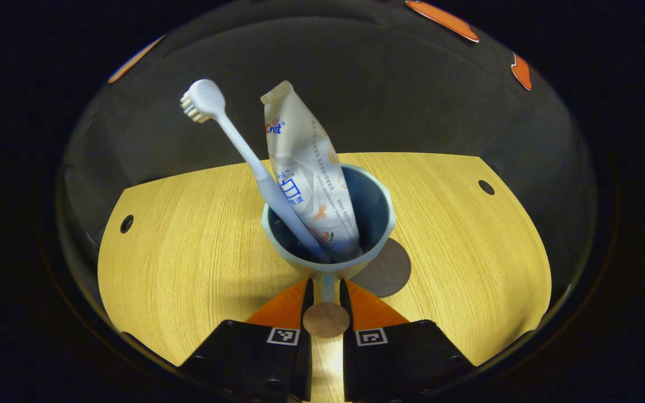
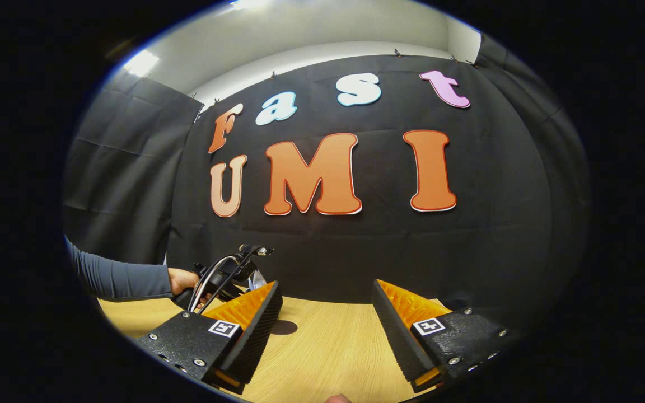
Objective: Put the toothbrush and toothpaste on the desktop into the cup, then pick up the cup and place it on the coaster on the desktop.
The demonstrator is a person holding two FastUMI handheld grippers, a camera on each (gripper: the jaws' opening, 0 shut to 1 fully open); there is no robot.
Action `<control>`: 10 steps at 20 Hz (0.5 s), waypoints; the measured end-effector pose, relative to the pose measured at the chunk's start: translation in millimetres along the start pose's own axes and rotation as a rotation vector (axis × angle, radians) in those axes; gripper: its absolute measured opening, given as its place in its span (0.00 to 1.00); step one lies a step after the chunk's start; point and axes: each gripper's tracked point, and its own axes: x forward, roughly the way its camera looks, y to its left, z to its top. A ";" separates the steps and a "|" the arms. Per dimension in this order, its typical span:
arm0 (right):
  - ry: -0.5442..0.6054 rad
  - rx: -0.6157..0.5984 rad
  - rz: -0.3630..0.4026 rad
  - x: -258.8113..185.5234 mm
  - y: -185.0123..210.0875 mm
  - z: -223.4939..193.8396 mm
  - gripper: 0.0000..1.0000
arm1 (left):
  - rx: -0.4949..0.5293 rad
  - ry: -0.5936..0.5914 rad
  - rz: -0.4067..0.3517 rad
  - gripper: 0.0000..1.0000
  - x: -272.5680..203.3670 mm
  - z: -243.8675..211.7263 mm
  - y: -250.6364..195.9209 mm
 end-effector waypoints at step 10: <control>0.041 0.017 -0.044 -8.7 -17.4 -19.6 0.96 | 0.042 0.052 -0.041 0.22 -4.0 -4.1 4.8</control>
